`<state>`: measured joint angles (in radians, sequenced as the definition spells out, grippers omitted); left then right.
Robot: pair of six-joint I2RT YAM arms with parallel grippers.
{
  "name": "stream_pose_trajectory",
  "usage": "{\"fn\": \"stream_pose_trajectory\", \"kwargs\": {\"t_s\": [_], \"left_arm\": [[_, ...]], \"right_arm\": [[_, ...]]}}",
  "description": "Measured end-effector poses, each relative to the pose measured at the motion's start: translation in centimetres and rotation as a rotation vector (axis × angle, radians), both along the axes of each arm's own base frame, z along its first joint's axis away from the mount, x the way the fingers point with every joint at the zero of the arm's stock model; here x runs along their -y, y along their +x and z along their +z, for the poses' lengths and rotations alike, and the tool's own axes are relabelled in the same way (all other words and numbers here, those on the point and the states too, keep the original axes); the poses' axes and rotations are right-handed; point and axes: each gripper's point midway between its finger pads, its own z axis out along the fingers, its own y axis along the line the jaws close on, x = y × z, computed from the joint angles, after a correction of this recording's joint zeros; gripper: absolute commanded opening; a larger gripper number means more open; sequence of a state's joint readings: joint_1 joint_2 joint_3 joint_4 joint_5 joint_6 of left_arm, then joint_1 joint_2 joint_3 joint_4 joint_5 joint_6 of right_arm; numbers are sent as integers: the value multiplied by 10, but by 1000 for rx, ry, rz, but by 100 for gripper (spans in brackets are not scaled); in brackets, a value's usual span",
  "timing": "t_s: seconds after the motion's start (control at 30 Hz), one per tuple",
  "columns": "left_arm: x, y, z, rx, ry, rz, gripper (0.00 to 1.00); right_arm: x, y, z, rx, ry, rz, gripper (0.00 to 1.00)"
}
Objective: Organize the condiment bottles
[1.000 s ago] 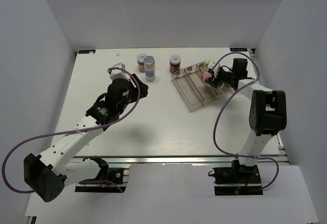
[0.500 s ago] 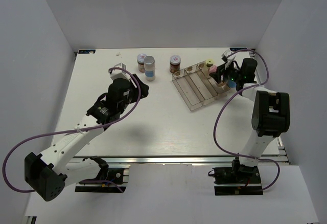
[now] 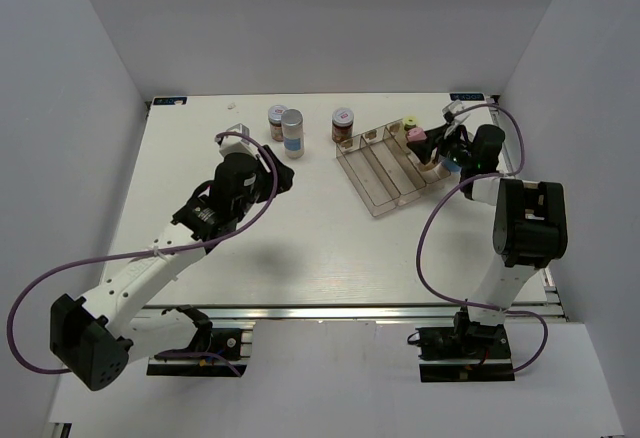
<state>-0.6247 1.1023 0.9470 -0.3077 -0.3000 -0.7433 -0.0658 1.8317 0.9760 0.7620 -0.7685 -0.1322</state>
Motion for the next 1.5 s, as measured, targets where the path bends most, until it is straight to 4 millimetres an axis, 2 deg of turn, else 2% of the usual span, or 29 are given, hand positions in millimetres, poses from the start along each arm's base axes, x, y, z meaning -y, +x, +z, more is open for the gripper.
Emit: {"fn": "stream_pose_trajectory", "kwargs": {"t_s": [0.13,0.4,0.8,1.0,1.27,1.5], "left_arm": [[1,-1,-4,-15,3,-3,72],[6,-1,-9,-41,-16,-13,72],[27,11,-18,-97,-8,-60,72],[35,14,-25,-124,-5,-84,72],[40,15,-27,-136,-4,-102,72],[40,15,-27,-139,-3,-102,72]], "right_arm": [[-1,-4,2,2,51,-11,35],[7,2,13,66,80,-85,34],[15,-3,-4,95,97,-151,40],[15,0,-6,119,105,-152,43],[17,12,-24,97,116,-167,47],[16,25,-25,110,117,-170,54]]}}
